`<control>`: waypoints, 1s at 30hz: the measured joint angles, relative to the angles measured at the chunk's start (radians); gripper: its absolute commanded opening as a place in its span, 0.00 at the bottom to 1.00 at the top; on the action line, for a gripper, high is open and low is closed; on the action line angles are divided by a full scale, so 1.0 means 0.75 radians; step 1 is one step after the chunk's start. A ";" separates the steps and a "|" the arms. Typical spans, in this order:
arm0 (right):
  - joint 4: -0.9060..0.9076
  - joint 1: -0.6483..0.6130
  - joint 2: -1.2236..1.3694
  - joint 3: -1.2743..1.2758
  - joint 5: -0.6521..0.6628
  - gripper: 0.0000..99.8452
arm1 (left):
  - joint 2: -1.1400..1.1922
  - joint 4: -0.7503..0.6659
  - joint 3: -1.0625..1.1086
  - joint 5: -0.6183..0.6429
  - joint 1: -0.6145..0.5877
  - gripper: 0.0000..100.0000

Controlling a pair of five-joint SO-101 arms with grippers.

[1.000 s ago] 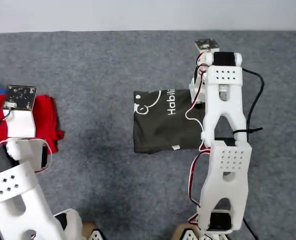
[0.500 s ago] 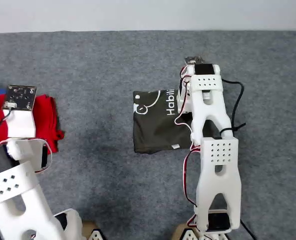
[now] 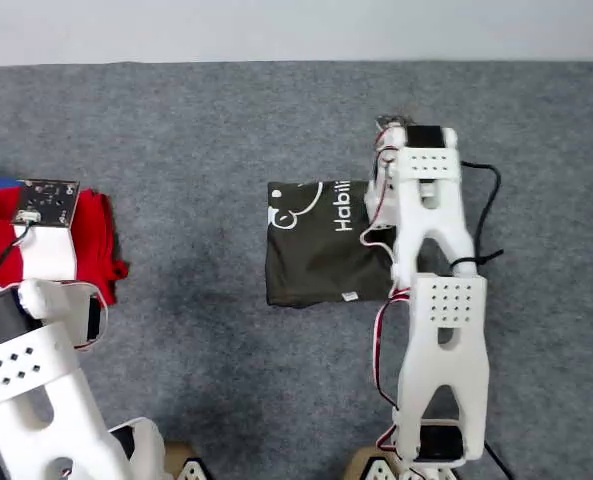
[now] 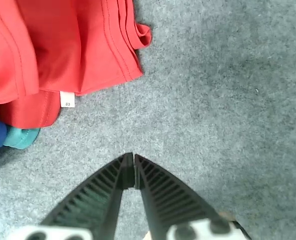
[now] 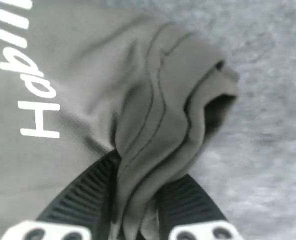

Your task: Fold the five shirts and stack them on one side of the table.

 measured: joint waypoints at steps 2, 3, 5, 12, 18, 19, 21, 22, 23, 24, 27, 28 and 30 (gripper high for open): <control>0.000 0.072 -0.025 0.000 0.117 0.01 | 0.000 0.000 0.000 0.000 0.000 0.01; 0.000 0.113 -0.041 0.000 0.188 0.01 | 0.000 0.000 0.000 0.000 0.000 0.01; 0.000 0.186 -0.090 0.000 0.356 0.01 | 0.000 0.000 0.000 0.000 0.000 0.01; -0.029 0.323 -0.168 0.000 1.058 0.01 | 0.000 0.000 0.000 0.000 0.000 0.01; -0.303 0.327 -0.168 0.002 1.369 0.01 | 0.000 0.000 0.000 0.000 0.000 0.01; -0.364 0.323 -0.168 0.002 1.379 0.01 | 0.000 0.000 0.000 0.000 0.000 0.01; -0.483 0.299 -0.168 0.002 1.391 0.01 | 0.000 0.000 0.000 0.000 0.000 0.01; -0.528 0.284 -0.168 0.002 1.391 0.01 | 0.000 0.000 0.000 0.000 0.000 0.01; -0.561 0.272 -0.162 0.002 1.391 0.01 | 0.000 0.000 0.000 0.000 0.000 0.01; -0.585 0.262 -0.153 0.002 1.391 0.02 | 0.000 0.000 0.000 0.000 0.000 0.01; -0.608 0.248 -0.131 0.002 1.391 0.06 | 0.000 0.000 0.000 0.000 0.000 0.01; -0.608 0.245 -0.127 0.002 1.391 0.08 | 0.000 0.000 0.000 0.000 0.000 0.01; -0.589 0.245 -0.127 0.002 1.391 0.12 | 0.000 0.000 0.000 0.000 0.000 0.01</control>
